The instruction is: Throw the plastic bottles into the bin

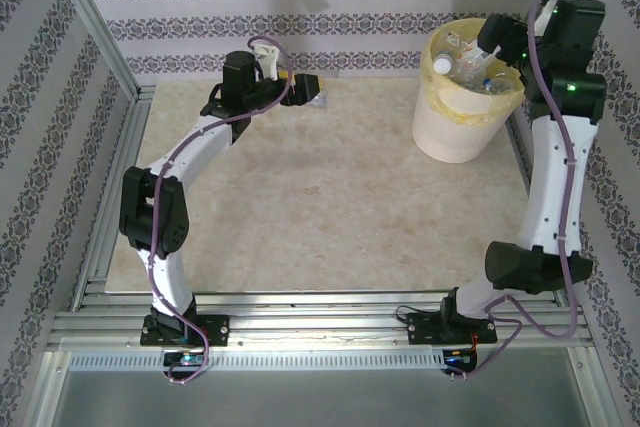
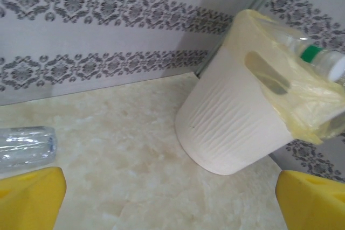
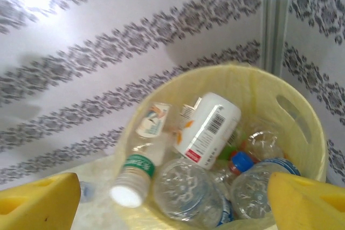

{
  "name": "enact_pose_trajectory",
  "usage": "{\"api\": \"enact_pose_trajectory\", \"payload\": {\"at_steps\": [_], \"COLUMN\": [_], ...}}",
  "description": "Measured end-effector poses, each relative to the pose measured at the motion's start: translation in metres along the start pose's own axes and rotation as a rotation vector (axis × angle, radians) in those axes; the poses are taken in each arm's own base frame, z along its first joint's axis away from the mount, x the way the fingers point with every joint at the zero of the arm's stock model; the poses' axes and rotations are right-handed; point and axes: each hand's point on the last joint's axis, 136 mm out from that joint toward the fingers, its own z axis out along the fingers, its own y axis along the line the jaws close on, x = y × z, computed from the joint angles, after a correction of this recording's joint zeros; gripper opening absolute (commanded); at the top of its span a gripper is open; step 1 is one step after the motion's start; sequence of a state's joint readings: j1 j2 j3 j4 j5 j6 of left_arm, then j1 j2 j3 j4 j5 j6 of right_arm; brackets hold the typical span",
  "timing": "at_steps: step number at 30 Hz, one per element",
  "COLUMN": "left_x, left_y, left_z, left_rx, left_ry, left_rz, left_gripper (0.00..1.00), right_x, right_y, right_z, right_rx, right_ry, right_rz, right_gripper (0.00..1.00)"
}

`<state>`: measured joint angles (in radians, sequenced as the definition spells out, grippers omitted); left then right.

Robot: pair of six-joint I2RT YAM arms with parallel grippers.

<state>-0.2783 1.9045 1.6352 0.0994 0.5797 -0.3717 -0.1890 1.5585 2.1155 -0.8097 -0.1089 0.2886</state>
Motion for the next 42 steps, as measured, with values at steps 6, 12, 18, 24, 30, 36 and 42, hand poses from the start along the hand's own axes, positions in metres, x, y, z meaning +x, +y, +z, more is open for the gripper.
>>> {"api": "enact_pose_trajectory", "payload": {"at_steps": [6,12,18,24,30,36,42], "left_x": [0.004,0.024,0.037,0.049,0.076,0.093,0.077], "left_y": [0.039,0.076,0.106,0.138,0.168,0.187,0.192], "left_z": [0.017,0.035,0.052,0.063,0.068,0.073,0.084], "left_rx": [-0.120,-0.230,-0.302,-0.368,-0.430,-0.476,-0.448], "left_ry": [0.083,0.191,0.253,0.263,0.279,0.277,0.193], "left_rz": [-0.073,-0.164,-0.285,-0.446,-0.587,-0.634,-0.618], "left_gripper": [1.00,1.00,1.00,1.00,1.00,1.00,0.89], "right_x": [0.002,0.017,0.028,0.034,0.042,0.055,0.066], "right_y": [0.019,0.040,0.056,0.065,0.070,0.074,0.073], "right_z": [-0.016,-0.017,-0.019,-0.020,-0.018,-0.013,-0.012], "right_rx": [-0.082,-0.145,-0.186,-0.208,-0.219,-0.231,-0.233], "right_ry": [0.012,0.063,0.095,0.112,0.132,0.166,0.192], "right_rz": [-0.005,-0.021,-0.036,-0.055,-0.071,-0.077,-0.079], "right_gripper": [0.92,0.92,0.92,0.93,0.93,0.93,0.93]}}
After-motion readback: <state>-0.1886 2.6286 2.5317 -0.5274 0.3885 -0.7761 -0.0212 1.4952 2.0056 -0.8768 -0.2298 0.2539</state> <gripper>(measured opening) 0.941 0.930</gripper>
